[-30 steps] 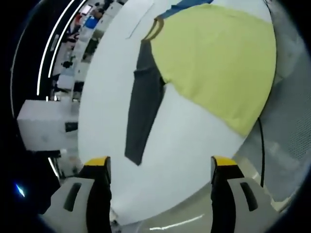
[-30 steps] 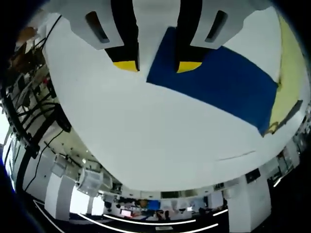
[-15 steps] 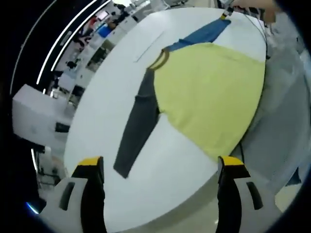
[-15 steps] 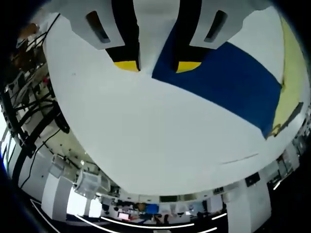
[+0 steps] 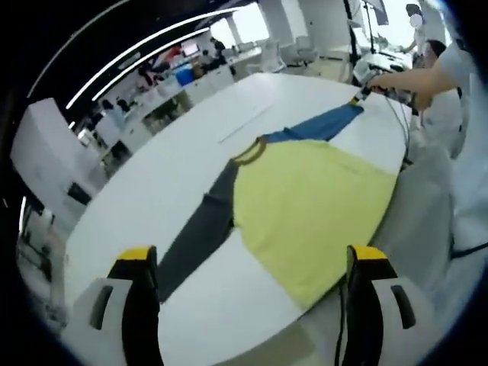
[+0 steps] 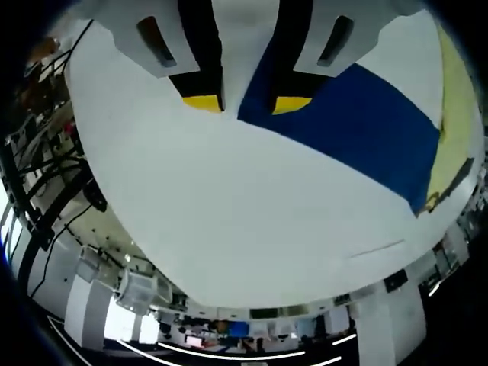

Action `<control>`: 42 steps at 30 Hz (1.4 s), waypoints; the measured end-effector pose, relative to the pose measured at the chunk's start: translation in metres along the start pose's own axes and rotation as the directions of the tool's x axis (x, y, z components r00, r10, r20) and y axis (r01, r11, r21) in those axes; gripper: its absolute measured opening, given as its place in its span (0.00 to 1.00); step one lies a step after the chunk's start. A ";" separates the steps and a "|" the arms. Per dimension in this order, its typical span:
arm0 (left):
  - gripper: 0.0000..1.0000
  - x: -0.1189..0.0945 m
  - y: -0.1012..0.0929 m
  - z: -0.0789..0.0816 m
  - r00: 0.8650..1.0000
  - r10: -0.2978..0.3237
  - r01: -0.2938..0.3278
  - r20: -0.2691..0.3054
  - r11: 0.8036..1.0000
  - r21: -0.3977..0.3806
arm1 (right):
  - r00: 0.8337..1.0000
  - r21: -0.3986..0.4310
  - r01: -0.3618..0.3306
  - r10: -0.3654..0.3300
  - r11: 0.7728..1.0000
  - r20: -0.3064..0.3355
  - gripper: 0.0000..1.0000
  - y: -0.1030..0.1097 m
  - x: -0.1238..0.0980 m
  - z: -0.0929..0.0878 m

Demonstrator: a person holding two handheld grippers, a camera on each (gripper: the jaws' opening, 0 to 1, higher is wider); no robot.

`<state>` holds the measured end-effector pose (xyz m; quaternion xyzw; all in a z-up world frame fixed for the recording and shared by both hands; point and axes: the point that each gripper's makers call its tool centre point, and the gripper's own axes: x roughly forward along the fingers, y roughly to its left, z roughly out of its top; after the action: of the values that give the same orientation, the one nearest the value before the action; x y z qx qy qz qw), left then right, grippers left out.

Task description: Fold the garment on the visible template until the final outline fits inside the template.

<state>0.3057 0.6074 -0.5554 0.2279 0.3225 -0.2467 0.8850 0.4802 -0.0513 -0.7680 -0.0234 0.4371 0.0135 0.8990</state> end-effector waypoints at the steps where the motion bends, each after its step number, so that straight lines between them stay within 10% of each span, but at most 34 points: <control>1: 0.99 -0.002 0.001 0.001 1.000 0.005 -0.005 0.009 1.000 -0.004 | 1.000 -0.004 0.001 -0.001 1.000 -0.012 0.25 0.000 -0.001 -0.001; 16: 0.99 -0.025 0.006 0.005 0.997 0.065 -0.062 0.052 0.996 -0.070 | 0.989 -0.029 -0.040 0.036 0.999 -0.147 0.37 0.008 -0.006 -0.013; 33: 0.99 -0.027 0.006 0.010 0.994 0.080 -0.071 0.080 0.991 -0.116 | 0.951 -0.009 -0.021 0.017 1.000 -0.309 0.29 0.009 -0.011 -0.021; 42: 1.00 -0.039 -0.006 0.026 0.979 0.044 -0.007 0.198 0.983 -0.183 | 0.942 -0.024 -0.039 0.029 0.999 -0.335 0.18 0.013 -0.013 -0.025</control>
<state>0.2881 0.5993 -0.5129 0.1245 0.2496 -0.2267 0.9332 0.4517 -0.0396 -0.7732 -0.0316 0.5834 0.0315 0.8110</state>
